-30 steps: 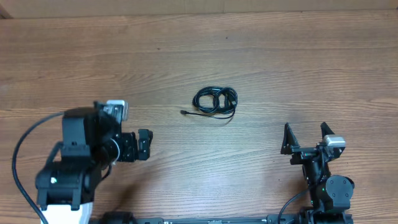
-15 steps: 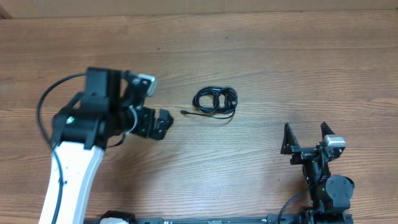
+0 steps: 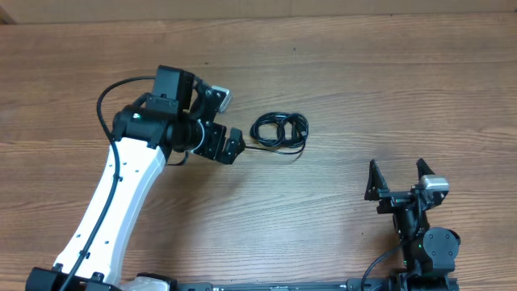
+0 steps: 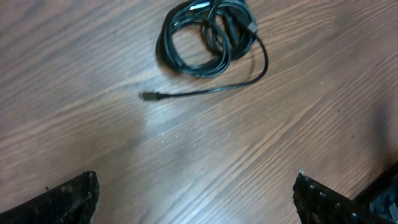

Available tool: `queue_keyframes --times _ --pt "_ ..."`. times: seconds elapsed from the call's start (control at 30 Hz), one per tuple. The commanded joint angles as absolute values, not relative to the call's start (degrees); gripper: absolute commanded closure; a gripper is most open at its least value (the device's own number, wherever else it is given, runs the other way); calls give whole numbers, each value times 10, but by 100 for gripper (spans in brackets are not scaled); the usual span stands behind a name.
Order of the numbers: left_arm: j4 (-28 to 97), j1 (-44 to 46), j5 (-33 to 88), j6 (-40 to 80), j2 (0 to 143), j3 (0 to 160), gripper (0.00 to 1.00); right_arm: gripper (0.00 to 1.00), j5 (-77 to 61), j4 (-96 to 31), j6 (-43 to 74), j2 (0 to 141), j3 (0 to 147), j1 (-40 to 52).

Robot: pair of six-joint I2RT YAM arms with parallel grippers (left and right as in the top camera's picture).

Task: Untangle cables
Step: 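Move the left gripper forward over the coiled black cable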

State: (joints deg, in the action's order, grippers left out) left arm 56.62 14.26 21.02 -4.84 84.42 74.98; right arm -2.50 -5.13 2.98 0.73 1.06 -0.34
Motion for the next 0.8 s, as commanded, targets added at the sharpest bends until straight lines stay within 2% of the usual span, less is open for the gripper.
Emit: queue_keyframes --times 0.0,0.37,0.77 --pt "539 163 188 -29 866 764 0 0 -20 -48 32 2 5 -3" --pt "472 216 99 92 934 770 0 0 -20 -48 32 2 5 -3" --pt "408 231 97 93 1018 770 0 0 -20 -48 32 2 5 -3"
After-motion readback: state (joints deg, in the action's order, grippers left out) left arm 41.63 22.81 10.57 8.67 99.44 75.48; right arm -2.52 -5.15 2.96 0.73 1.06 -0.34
